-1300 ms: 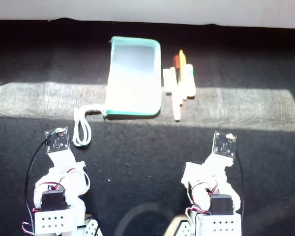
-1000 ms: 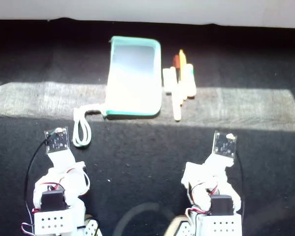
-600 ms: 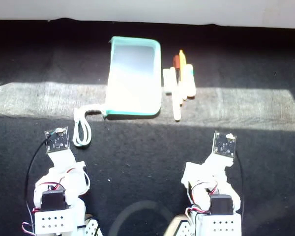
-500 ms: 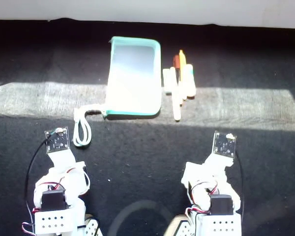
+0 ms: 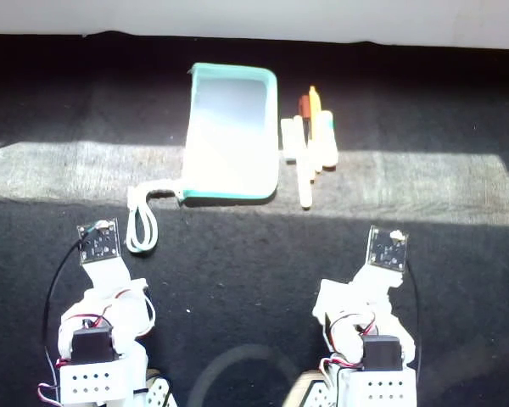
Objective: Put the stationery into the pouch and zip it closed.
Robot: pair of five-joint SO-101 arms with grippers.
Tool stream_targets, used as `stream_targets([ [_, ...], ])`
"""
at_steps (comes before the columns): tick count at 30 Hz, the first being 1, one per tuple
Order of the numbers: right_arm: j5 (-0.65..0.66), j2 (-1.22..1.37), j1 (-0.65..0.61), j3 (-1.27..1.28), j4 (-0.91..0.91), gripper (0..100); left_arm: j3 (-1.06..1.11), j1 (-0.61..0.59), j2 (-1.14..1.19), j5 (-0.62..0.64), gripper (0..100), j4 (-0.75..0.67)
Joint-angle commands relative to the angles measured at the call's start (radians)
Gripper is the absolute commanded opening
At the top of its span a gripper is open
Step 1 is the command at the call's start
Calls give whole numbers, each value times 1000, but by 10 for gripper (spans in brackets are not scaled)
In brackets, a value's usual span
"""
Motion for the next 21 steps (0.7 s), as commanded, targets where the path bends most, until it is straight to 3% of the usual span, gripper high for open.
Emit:
stream_targets([
  [1,-9,-7,-2,133,2,8,16,16,-4,9,8,5],
  [7,-14,-7,-8,133,2,8,16,82,-4,12,9,5],
  [17,-12,-7,-8,133,2,8,16,403,-4,11,10,5],
  [21,-15,-7,-10,133,2,8,16,430,-4,8,10,3],
])
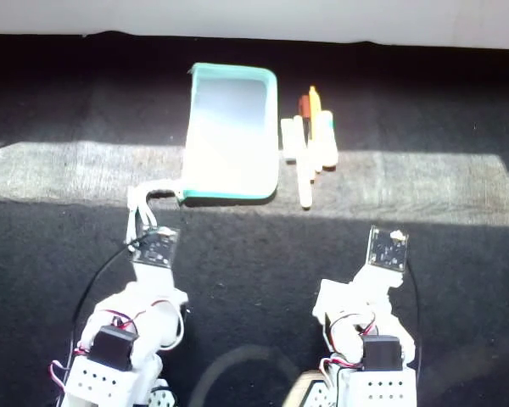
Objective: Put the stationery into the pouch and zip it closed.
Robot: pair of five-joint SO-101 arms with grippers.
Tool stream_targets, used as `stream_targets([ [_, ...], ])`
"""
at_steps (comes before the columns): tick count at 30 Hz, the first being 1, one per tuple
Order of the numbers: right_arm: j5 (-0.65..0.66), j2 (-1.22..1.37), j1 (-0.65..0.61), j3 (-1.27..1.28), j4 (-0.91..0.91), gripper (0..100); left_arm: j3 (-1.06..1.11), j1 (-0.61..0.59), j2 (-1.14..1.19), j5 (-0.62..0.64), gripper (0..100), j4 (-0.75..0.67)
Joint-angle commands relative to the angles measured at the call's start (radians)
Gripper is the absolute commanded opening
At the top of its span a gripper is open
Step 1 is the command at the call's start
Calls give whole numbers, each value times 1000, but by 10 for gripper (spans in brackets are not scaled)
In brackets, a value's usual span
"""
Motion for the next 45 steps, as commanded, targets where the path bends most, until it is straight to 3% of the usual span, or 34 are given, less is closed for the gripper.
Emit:
stream_targets([
  [1,-9,-5,-10,133,2,8,13,-1,-4,5,11,-11],
  [5,-2,-5,-8,133,-4,12,5,-236,-4,-41,11,-218],
  [9,-2,-5,-7,73,-73,13,7,-495,-4,-269,11,-434],
  [12,3,-5,-8,-21,-119,39,7,-599,-4,-551,11,-451],
  [15,115,-5,-8,-94,-156,157,16,-664,-4,-821,11,-448],
  [19,244,-5,-1,15,-255,310,4,-719,-4,-970,18,-450],
  [22,249,2,42,143,-337,317,-2,-753,-4,-922,120,-450],
  [25,247,-5,142,85,-343,317,-12,-789,-4,-770,230,-448],
  [30,245,4,243,-117,-302,317,-122,-878,4,-531,264,-446],
  [34,247,7,234,-352,-168,317,-351,-903,7,-445,266,-342],
  [39,245,64,142,-687,-24,317,-604,-779,10,-442,264,-176],
  [45,244,509,12,-1087,85,317,-710,-796,200,-440,266,-169],
])
